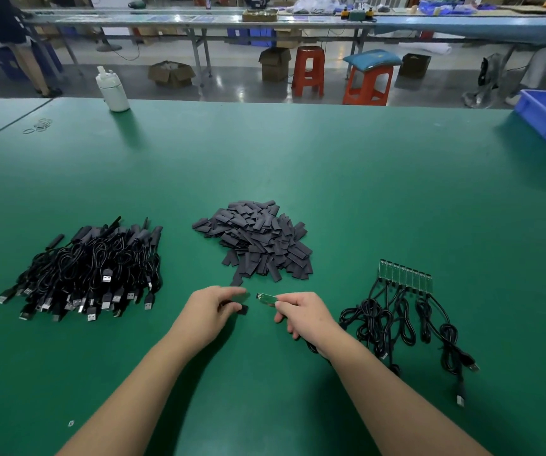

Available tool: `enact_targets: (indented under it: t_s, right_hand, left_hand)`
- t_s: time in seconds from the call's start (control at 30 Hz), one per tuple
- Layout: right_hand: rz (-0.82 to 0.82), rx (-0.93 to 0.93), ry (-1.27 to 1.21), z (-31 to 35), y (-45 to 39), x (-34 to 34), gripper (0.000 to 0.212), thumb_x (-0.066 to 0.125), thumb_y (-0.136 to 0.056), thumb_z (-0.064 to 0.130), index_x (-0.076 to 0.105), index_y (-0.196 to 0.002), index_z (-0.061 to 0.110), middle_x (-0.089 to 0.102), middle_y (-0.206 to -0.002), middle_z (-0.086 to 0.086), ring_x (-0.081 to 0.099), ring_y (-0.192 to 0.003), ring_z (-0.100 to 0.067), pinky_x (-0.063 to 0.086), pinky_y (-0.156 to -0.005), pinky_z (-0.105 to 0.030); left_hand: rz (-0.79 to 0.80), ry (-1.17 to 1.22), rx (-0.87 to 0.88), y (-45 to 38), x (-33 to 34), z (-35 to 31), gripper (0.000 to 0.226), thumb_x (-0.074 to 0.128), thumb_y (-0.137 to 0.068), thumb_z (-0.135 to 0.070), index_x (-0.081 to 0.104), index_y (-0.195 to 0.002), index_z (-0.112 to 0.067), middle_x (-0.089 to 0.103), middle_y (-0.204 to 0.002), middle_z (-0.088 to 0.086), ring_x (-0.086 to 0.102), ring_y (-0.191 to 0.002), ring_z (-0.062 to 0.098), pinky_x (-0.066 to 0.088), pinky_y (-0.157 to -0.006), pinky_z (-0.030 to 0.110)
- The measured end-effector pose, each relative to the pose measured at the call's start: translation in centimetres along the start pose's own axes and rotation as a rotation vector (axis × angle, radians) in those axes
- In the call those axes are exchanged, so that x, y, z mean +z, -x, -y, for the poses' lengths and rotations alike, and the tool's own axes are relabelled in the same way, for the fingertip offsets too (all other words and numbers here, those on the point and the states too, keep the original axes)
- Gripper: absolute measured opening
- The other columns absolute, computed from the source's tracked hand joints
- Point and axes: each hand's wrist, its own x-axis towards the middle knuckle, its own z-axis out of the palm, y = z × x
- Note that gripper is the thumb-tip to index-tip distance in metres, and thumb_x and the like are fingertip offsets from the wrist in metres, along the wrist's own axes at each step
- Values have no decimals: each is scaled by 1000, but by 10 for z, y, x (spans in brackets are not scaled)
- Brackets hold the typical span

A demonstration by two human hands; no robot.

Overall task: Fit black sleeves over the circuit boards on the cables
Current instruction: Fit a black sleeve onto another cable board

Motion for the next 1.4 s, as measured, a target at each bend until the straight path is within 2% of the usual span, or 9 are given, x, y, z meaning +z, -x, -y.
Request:
enact_targets:
  t_s: [0.1, 0.23, 0.33, 0.43, 0.5, 0.57, 0.7, 0.93, 1.4]
  right_hand:
    - [-2, -4, 9, -1, 0, -1, 23, 53, -97, 21, 67, -91, 38, 74, -84, -2, 51, -53, -12, 52, -57, -28]
    - [9, -13, 20, -2, -1, -1, 23, 52, -98, 22, 68, -89, 35, 72, -83, -5, 51, -54, -13, 51, -56, -28]
    - [20, -15, 12, -2, 0, -2, 25, 52, -99, 21, 67, -87, 37, 70, -78, 0, 51, -54, -11, 50, -55, -27]
    - [35, -11, -7, -3, 0, -3, 24, 53, -99, 19, 69, -88, 33, 67, -75, 4, 51, -54, -11, 49, -54, -26]
    - [51, -3, -12, -3, -1, -4, 22, 53, -98, 19, 74, -93, 26, 65, -69, 6, 50, -53, -10, 47, -52, -26]
    - [66, 5, -12, -3, -1, -5, 24, 52, -97, 19, 75, -95, 21, 63, -64, 9, 49, -52, -10, 47, -52, -25]
    - [77, 6, -11, -3, -1, -6, 24, 52, -96, 20, 76, -94, 19, 62, -62, 10, 50, -52, -10, 48, -53, -24]
    - [74, 11, -27, -6, -2, -4, 24, 52, -95, 22, 76, -90, 23, 60, -61, 9, 51, -51, -10, 48, -52, -24]
    - [68, -12, -11, -7, -1, -4, 20, 55, -97, 23, 75, -92, 25, 61, -64, 8, 51, -52, -9, 49, -54, -24]
  left_hand:
    - [46, -148, 57, 3, 3, 3, 24, 63, -95, -27, 73, -116, -22, 54, -91, -3, 57, -88, 18, 43, -77, 25]
    - [161, -312, 118, 3, 4, 7, 27, 55, -99, -34, 65, -119, -19, 44, -99, -7, 55, -88, 15, 39, -75, 22]
    - [153, -392, 147, 2, 1, 4, 27, 54, -99, -37, 65, -118, -22, 51, -104, -7, 60, -89, 18, 42, -75, 25]
    - [53, -158, 129, 2, -2, -2, 25, 66, -92, -34, 71, -115, -25, 60, -102, -11, 60, -91, 11, 47, -83, 25]
    - [-38, 52, 88, 2, -2, -7, 24, 74, -86, -28, 74, -110, -27, 64, -97, -16, 59, -89, -1, 44, -82, 14]
    - [-93, 140, 56, 1, 1, -10, 23, 77, -84, -25, 76, -107, -25, 67, -95, -18, 59, -89, -6, 41, -80, 7]
    - [-150, 150, 60, 2, 5, -13, 21, 78, -83, -22, 77, -103, -23, 69, -94, -17, 60, -87, -8, 46, -83, 11]
    - [-189, 148, 82, 5, 6, -10, 18, 78, -82, -18, 79, -100, -22, 70, -90, -17, 61, -84, -8, 40, -78, 3]
    - [-140, 175, 52, 5, 9, -10, 28, 79, -81, -27, 76, -108, -24, 69, -95, -19, 58, -92, -15, 37, -79, 0]
